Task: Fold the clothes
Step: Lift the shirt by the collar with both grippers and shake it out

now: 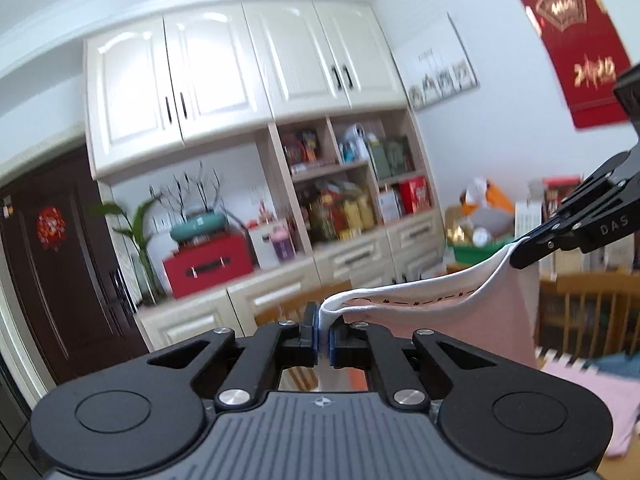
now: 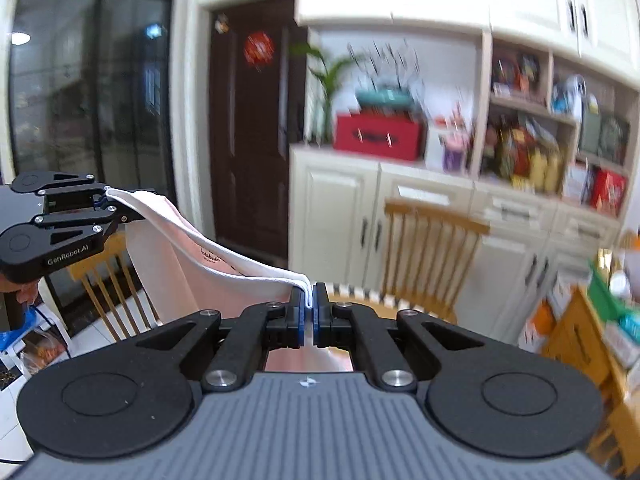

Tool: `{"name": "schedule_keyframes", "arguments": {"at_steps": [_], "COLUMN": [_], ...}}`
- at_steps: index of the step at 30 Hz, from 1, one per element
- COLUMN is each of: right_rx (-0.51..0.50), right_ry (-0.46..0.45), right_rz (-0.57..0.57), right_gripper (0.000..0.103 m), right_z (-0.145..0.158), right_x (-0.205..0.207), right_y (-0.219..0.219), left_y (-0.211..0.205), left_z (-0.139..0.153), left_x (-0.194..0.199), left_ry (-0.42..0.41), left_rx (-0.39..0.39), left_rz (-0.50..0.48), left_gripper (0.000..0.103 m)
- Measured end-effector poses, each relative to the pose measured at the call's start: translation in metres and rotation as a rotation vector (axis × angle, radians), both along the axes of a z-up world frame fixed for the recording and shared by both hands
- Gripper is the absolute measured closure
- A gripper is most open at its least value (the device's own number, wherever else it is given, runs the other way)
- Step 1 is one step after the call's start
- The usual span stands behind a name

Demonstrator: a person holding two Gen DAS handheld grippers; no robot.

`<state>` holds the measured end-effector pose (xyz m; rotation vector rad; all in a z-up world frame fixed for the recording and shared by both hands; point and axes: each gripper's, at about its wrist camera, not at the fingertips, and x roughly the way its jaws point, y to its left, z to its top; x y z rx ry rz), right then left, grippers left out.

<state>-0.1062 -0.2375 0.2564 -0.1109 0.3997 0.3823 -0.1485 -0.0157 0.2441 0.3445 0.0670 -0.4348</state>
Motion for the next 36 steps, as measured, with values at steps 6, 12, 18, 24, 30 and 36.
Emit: {"name": "schedule_keyframes", "arguments": {"at_steps": [6, 12, 18, 24, 30, 36], "right_rx": [-0.049, -0.098, -0.110, -0.154, -0.209, -0.101], "right_ry": [-0.184, -0.319, -0.182, 0.182, 0.418, 0.540], "right_rz": [0.087, 0.140, 0.148, 0.072, -0.053, -0.145], "right_gripper": [0.099, 0.099, 0.099, 0.099, 0.099, 0.099], "right_z": [0.086, 0.148, 0.130, -0.010, -0.163, -0.249], "right_x": [-0.068, -0.110, -0.056, 0.090, 0.226, 0.311], "right_y": [-0.002, -0.002, 0.017, 0.055, 0.099, 0.108], "left_y": [0.005, 0.012, 0.010, 0.017, 0.022, 0.033], "left_z": [0.092, 0.167, 0.143, -0.016, -0.163, -0.238], "left_x": [-0.084, -0.133, -0.078, 0.080, 0.215, 0.326], "left_ry": [-0.137, -0.166, -0.023, 0.350, 0.562, 0.622], "left_rx": [-0.020, -0.086, -0.049, 0.036, 0.102, 0.186], "left_rz": [-0.004, 0.011, 0.088, 0.178, 0.272, 0.291], "left_gripper": [0.098, 0.097, 0.096, 0.096, 0.096, 0.096]}}
